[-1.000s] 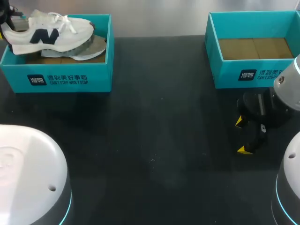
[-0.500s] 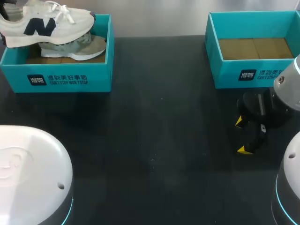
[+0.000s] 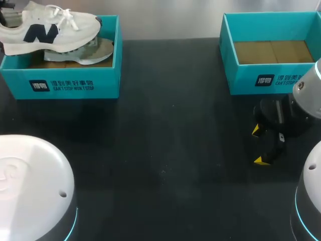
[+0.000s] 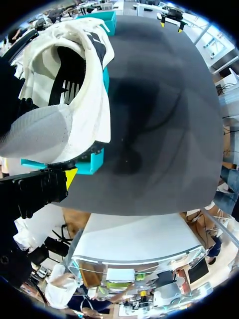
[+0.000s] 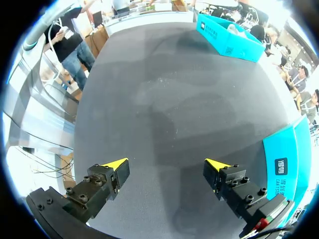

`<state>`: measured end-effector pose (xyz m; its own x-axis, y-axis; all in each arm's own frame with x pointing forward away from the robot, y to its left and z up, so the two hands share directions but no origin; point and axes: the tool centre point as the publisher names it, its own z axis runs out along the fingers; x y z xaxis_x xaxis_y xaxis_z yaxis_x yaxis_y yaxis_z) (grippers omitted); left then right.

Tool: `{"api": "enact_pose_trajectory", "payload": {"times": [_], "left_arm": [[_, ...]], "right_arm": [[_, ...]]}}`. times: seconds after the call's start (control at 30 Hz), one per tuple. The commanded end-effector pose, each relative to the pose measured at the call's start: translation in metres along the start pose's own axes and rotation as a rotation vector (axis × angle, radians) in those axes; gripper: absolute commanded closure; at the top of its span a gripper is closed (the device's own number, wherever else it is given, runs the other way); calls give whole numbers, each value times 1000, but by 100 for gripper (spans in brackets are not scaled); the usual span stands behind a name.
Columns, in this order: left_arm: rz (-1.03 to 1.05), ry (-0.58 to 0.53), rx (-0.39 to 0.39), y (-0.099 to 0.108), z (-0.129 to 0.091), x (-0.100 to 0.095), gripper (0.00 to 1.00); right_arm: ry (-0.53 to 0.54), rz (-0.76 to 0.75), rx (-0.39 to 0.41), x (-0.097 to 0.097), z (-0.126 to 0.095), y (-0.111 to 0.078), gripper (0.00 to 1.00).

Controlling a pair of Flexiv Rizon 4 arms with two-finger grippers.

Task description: Take the shoe out of the shoebox, open the shoe tongue, remove and reinsert the insole, then place the shoe into the shoebox

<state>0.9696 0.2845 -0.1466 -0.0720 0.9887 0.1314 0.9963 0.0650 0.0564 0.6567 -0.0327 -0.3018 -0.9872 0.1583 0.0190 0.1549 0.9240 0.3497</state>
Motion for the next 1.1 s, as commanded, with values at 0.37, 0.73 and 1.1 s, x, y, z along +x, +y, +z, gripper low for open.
{"api": "enact_pose_trajectory", "payload": {"times": [0.37,0.73,1.1], "left_arm": [[-44,70,23,-64,-19,-54,100],[-31,21,60,-126,-9,-96,100],[78,20,85,-180,8,-157,100]], "right_arm": [[-3,1,2,1,1,0,0],[-3,1,2,1,1,0,0],[-3,1,2,1,1,0,0]]}}
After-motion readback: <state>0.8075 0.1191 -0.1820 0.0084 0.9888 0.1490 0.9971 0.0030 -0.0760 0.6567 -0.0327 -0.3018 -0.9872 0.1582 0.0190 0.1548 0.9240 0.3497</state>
